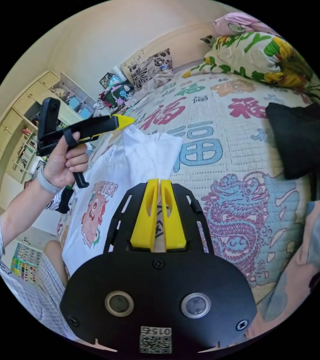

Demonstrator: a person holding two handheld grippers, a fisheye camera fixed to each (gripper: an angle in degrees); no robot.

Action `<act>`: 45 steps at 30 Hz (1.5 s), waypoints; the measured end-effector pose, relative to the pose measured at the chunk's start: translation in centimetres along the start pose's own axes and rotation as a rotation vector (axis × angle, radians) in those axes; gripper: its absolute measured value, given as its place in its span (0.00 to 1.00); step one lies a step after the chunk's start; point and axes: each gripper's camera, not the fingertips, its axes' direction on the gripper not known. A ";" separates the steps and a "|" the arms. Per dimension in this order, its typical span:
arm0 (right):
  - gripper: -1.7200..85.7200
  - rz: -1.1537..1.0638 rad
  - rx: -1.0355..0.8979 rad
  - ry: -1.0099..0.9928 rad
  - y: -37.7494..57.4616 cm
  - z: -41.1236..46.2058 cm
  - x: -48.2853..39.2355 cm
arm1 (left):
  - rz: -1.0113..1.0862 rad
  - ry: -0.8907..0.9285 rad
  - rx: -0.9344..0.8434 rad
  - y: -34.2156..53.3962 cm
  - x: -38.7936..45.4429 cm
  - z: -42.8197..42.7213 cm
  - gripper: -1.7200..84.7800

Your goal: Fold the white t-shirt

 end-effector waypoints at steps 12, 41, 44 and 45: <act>0.01 -0.341 0.022 0.117 0.7 -0.9 -12.4 | -0.188 0.051 0.120 6.3 -7.9 -5.0 0.02; 0.02 -0.403 -0.276 0.229 0.3 9.2 -20.6 | -0.183 -0.170 -0.064 14.4 -9.8 -5.3 0.03; 0.02 -0.406 -0.311 0.215 0.4 9.1 -20.4 | -0.179 -0.173 -0.102 15.5 -9.5 -5.3 0.03; 0.02 -0.401 -0.338 0.209 0.5 9.4 -20.3 | -0.178 -0.182 -0.122 15.7 -9.5 -5.0 0.03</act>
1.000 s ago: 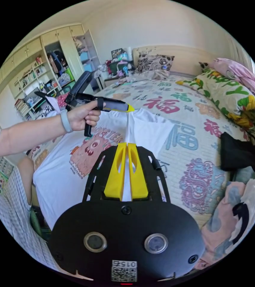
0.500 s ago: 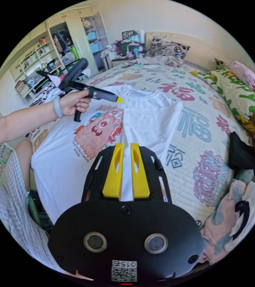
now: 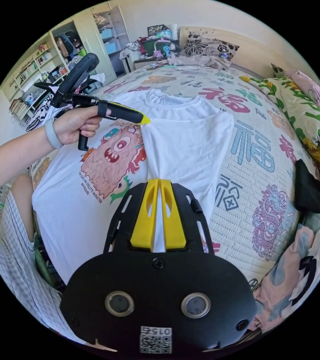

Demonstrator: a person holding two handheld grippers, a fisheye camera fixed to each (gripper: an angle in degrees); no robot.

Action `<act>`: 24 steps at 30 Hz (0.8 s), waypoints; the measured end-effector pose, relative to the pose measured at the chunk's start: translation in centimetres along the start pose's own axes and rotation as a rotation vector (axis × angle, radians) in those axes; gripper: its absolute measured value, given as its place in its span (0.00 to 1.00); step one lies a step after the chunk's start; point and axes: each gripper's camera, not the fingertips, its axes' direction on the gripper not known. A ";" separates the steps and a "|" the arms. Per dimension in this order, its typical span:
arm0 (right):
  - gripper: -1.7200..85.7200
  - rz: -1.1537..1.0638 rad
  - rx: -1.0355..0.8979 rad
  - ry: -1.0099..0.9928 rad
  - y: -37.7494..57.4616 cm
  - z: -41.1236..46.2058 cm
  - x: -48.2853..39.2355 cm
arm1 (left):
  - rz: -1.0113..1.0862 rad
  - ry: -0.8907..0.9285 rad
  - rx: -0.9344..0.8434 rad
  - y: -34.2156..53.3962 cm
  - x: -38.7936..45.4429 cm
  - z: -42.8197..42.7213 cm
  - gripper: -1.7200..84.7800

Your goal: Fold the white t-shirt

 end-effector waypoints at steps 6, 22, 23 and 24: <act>0.07 0.070 0.083 0.020 0.8 -2.7 0.5 | 0.011 -0.070 0.089 0.1 1.1 -2.4 0.06; 0.07 0.046 0.000 -0.188 2.7 -3.5 -0.8 | 0.091 -0.062 0.034 -12.6 9.2 5.6 0.09; 0.08 0.117 0.063 -0.155 3.2 -4.6 -0.1 | 0.096 -0.076 0.024 -12.7 9.4 5.9 0.08; 0.08 0.206 0.132 -0.099 3.7 -5.6 0.8 | 0.096 -0.087 0.023 -12.6 9.5 6.0 0.08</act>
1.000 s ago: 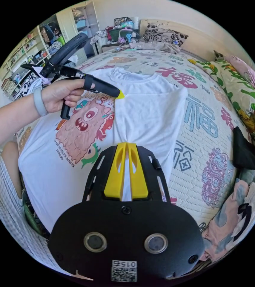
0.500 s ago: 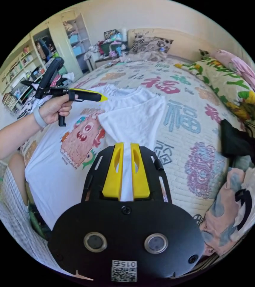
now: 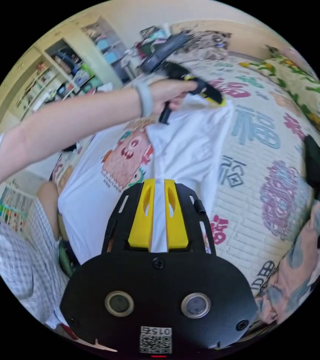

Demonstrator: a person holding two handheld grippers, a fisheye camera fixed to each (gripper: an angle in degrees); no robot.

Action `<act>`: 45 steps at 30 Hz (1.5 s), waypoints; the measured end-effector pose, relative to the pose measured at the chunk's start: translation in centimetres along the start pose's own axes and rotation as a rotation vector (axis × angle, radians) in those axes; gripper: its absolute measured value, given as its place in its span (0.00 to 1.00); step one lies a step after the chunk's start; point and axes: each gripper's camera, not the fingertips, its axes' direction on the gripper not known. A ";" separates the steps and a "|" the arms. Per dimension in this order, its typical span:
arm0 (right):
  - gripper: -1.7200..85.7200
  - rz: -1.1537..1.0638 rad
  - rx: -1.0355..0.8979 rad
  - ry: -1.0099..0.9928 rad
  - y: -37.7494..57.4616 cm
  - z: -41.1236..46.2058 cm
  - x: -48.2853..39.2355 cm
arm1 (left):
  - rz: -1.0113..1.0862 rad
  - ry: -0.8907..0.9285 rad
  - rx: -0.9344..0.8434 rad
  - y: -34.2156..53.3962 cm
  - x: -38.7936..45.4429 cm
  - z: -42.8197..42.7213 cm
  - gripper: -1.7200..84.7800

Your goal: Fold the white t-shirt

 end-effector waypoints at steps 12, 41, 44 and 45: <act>0.02 0.111 -0.071 0.237 -0.3 2.1 0.4 | 0.007 -0.065 -0.001 0.6 0.8 0.7 0.02; 0.01 -0.080 -0.126 0.242 -3.1 4.9 -17.1 | -0.112 0.104 -0.023 19.5 -8.4 -10.6 0.04; 0.01 -0.067 -0.116 0.245 -3.3 5.0 -18.2 | -0.099 0.138 -0.045 20.6 -8.4 -10.5 0.05; 0.01 -0.071 -0.119 0.247 -3.5 5.2 -18.8 | -0.096 0.113 -0.040 20.8 -8.4 -10.6 0.05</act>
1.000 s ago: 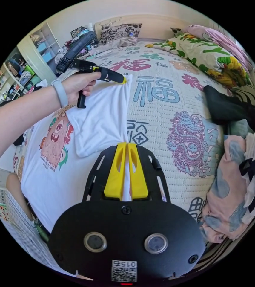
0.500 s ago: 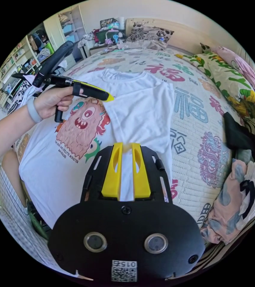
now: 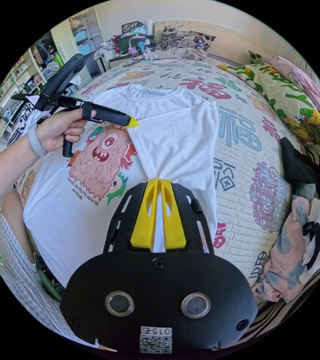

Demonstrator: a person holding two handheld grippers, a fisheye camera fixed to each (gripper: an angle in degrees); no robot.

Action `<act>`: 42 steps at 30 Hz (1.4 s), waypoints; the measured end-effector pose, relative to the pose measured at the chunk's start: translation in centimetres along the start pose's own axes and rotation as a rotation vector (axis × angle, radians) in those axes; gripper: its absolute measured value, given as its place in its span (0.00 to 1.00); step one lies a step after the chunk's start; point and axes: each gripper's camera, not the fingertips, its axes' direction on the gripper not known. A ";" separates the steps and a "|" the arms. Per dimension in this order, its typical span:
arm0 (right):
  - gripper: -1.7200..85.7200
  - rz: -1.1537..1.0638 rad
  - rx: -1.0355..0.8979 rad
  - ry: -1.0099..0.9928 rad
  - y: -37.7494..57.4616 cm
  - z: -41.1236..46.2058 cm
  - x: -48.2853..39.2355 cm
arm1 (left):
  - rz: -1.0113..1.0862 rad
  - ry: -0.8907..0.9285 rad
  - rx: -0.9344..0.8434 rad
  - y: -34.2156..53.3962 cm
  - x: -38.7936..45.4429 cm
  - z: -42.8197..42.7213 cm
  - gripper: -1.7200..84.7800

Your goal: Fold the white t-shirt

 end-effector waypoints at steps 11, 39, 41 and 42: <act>0.04 0.005 -0.042 0.050 -2.7 0.6 -5.0 | 0.018 -0.098 0.035 4.4 -1.7 -2.6 0.03; 0.12 -0.552 0.004 -0.077 -37.8 7.7 -48.8 | -0.720 -0.141 0.389 39.0 -24.6 -21.1 0.12; 0.12 -0.578 -0.065 -0.040 -39.1 9.8 -51.1 | -0.707 -0.099 0.396 39.8 -24.9 -21.3 0.12; 0.12 -0.592 -0.111 -0.002 -39.7 11.3 -52.2 | -0.707 -0.095 0.401 40.0 -24.9 -21.3 0.12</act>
